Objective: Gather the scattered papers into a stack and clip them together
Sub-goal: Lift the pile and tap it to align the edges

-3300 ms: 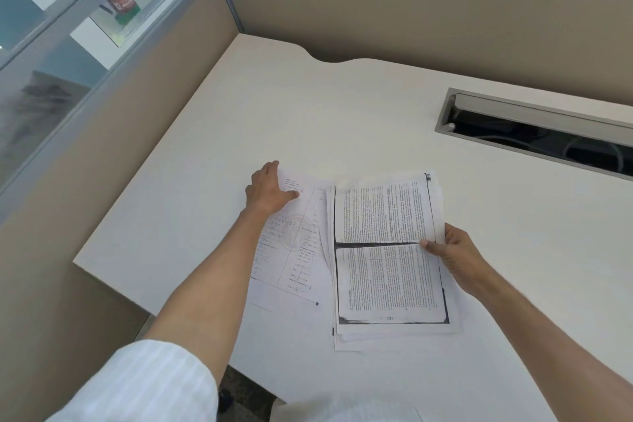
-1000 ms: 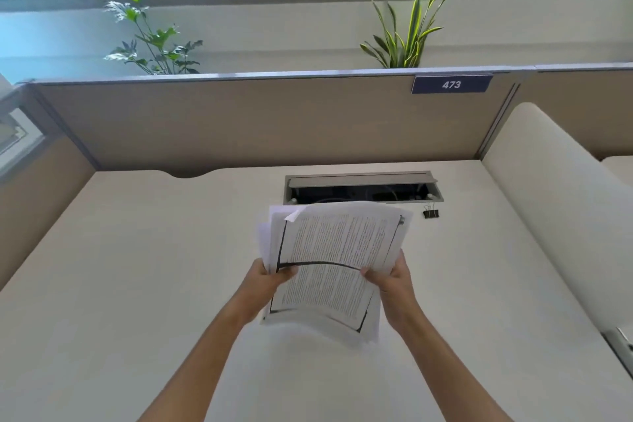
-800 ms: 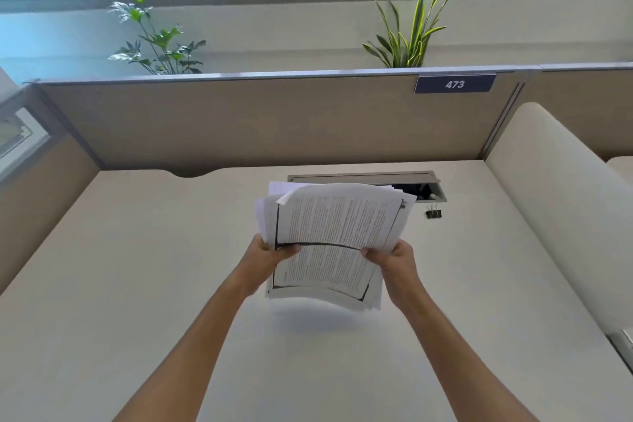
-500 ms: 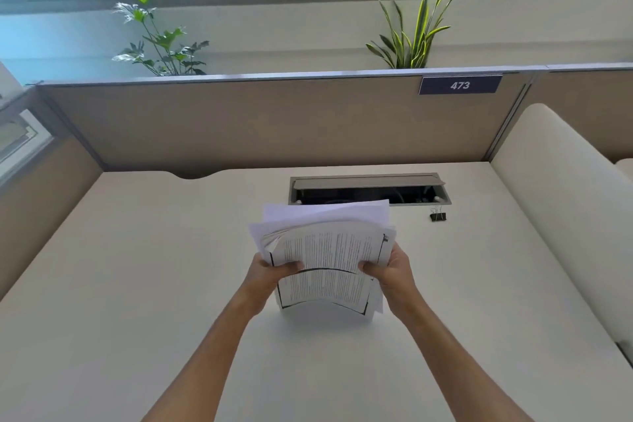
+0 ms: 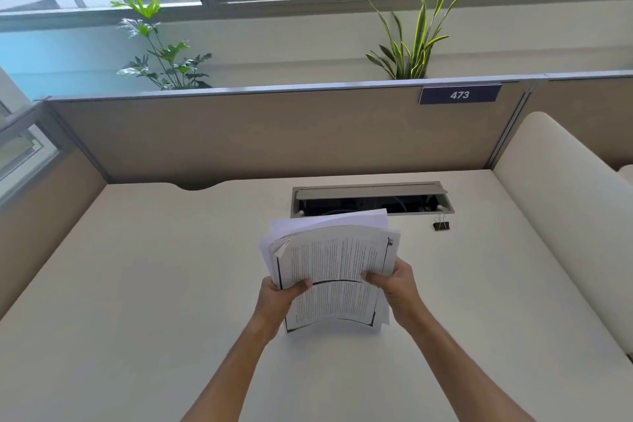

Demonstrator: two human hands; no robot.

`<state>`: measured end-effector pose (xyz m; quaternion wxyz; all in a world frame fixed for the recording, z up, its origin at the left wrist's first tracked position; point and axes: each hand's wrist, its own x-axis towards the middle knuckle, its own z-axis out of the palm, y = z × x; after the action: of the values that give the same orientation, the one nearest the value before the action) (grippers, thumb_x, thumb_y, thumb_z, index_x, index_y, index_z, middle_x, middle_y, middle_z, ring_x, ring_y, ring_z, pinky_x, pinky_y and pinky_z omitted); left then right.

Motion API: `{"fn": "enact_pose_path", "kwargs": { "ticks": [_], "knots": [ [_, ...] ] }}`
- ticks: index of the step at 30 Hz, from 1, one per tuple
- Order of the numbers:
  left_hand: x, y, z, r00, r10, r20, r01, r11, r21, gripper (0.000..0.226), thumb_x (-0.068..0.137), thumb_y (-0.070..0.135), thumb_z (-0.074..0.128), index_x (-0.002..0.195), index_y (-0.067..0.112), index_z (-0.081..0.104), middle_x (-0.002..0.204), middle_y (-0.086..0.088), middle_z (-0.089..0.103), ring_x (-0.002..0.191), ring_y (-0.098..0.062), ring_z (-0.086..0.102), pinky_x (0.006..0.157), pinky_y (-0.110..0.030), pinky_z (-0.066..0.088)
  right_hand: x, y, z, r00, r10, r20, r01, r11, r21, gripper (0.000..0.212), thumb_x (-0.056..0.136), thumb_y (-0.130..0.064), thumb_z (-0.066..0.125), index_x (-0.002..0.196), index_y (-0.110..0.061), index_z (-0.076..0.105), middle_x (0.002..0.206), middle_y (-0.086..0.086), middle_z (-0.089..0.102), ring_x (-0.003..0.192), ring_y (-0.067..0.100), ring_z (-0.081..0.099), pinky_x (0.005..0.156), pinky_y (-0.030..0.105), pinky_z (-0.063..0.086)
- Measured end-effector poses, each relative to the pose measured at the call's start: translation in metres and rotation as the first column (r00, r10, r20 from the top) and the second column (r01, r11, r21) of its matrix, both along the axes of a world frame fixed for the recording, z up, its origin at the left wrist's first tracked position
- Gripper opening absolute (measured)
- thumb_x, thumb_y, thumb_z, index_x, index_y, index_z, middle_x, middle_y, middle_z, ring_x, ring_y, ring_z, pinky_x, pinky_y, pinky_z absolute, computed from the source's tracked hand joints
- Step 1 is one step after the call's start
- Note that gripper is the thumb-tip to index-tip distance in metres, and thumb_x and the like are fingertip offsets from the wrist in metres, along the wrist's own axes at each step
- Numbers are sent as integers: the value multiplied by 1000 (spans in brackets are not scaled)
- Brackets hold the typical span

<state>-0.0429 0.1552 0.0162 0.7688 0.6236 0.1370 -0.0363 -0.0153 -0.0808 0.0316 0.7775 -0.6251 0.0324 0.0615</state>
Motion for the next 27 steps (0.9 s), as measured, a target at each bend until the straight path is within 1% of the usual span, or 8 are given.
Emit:
{"fn": "enact_pose_path", "kwargs": {
  "ticks": [5, 11, 13, 16, 19, 22, 25, 27],
  "knots": [
    [1, 4, 3, 999, 38, 16, -37, 999, -10, 23, 74, -2, 79, 91, 14, 78, 98, -7, 78, 90, -23, 74, 70, -28, 59, 0, -5, 4, 999, 28, 21, -28, 1000, 6, 33, 65, -7, 76, 98, -6, 75, 100, 15, 77, 93, 30, 74, 80, 39, 59],
    [-5, 0, -6, 1000, -3, -18, 4, 1000, 6, 31, 70, -4, 80, 97, 11, 76, 98, -7, 78, 92, -20, 73, 71, -27, 58, -5, -2, -7, 997, 77, -6, -77, 997, -15, 43, 66, 5, 79, 106, -7, 70, 100, 7, 78, 93, 23, 74, 72, 28, 58],
    [-6, -6, -9, 999, -14, -33, 14, 1000, 17, 31, 72, -6, 79, 99, 9, 75, 98, -8, 78, 91, -20, 72, 72, -27, 58, -6, 1, -11, 997, 72, -30, -72, 997, -18, 36, 68, 7, 78, 100, -8, 72, 98, 7, 78, 92, 23, 74, 71, 28, 58],
    [-8, -10, -10, 999, -5, -36, 7, 999, 35, 27, 75, -3, 77, 98, 11, 76, 94, -6, 78, 88, -17, 73, 70, -25, 57, -7, 2, -12, 998, 42, -39, -42, 999, -2, 28, 64, -3, 76, 89, -14, 78, 93, 6, 79, 87, 19, 75, 69, 24, 58],
    [-7, -7, -8, 1000, 6, -11, -6, 1000, 23, 24, 77, 0, 77, 94, 17, 77, 94, -5, 78, 86, -15, 74, 67, -24, 57, -5, 0, -9, 999, 28, -15, -28, 1000, -10, 25, 65, -5, 76, 86, -18, 80, 94, 6, 79, 87, 18, 75, 68, 24, 57],
    [-6, -6, -6, 1000, -13, 10, 13, 1000, 12, 23, 77, 2, 78, 94, 18, 78, 96, -4, 78, 89, -15, 74, 69, -25, 58, -2, 0, -9, 1000, 21, -2, -21, 999, -31, 29, 65, -6, 76, 92, -16, 77, 95, 5, 78, 87, 18, 74, 67, 24, 57],
    [-10, -10, -11, 1000, -3, -25, 4, 999, 33, 23, 77, 0, 77, 88, 20, 80, 94, -5, 78, 86, -13, 74, 67, -21, 56, -6, 0, -18, 997, 62, -36, -64, 996, -59, 35, 72, 6, 76, 103, -11, 73, 100, 6, 77, 93, 19, 73, 70, 25, 57],
    [-14, -11, -14, 999, 10, -47, -8, 999, 41, 23, 78, 0, 76, 87, 21, 80, 93, -4, 79, 85, -12, 74, 67, -21, 57, -9, 0, -25, 995, 78, -56, -82, 994, -75, 33, 78, 10, 71, 103, -10, 73, 101, 7, 77, 96, 21, 72, 73, 26, 58]
  ]
}}
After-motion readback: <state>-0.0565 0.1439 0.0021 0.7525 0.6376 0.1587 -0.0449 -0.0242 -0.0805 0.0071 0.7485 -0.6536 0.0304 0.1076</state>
